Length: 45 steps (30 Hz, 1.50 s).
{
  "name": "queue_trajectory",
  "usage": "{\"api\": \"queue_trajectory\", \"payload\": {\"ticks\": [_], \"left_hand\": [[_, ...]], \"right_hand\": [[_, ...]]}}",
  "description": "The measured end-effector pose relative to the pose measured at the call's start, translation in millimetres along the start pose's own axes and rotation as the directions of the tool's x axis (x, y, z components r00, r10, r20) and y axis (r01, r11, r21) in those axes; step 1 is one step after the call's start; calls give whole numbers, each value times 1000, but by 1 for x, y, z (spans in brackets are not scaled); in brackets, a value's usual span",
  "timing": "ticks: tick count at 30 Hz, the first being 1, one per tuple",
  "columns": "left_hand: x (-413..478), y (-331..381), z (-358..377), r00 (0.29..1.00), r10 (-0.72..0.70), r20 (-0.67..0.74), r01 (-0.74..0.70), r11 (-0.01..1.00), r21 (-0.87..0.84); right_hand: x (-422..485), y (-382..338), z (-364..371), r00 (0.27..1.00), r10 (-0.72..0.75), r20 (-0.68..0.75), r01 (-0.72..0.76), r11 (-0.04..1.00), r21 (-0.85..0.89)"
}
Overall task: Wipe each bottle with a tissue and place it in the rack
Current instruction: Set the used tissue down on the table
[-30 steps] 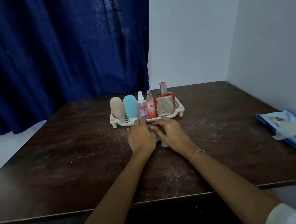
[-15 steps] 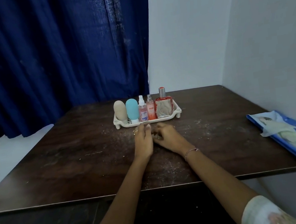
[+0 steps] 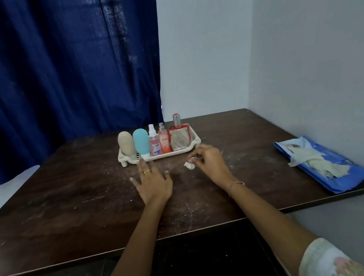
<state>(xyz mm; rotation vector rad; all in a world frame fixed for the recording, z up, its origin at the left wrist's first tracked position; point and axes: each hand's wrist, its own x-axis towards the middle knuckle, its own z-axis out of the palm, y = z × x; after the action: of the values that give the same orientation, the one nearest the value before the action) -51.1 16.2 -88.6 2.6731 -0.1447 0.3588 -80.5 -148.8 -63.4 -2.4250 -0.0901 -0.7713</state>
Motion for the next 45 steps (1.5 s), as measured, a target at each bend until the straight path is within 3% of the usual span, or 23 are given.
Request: {"api": "queue_trajectory", "payload": {"ticks": [8,13,17,21,26,31,36,40,45], "left_hand": [[2,-3,2,994,-9,106,1,997,75],[1,-1,3,994,-10,110,1,997,83],[0,-1,3,994,0,109,-10,996,91],[-1,-1,2,994,1,109,-12,996,94],[-3,1,3,993,0,118,-12,995,102],[-4,4,-1,991,11,133,-29,990,136],[-7,6,-5,990,61,126,-87,973,215],[-8,10,-5,988,77,134,-105,971,215],[-6,10,-3,978,88,191,-125,974,191]], "right_hand": [[-14,72,-79,983,141,-116,-166,957,-237],[-19,109,-112,957,291,20,-248,849,-466],[-29,118,-117,945,310,106,-206,813,-544],[-42,121,-119,960,281,-1,-238,809,-537],[-50,111,-123,974,221,45,-109,636,-764],[-45,101,-120,978,209,-26,-160,655,-738],[-34,54,-84,988,127,-88,-154,799,-581],[-23,-5,-36,996,66,61,-35,910,-413],[-14,-43,15,942,76,326,46,936,-349]]}}
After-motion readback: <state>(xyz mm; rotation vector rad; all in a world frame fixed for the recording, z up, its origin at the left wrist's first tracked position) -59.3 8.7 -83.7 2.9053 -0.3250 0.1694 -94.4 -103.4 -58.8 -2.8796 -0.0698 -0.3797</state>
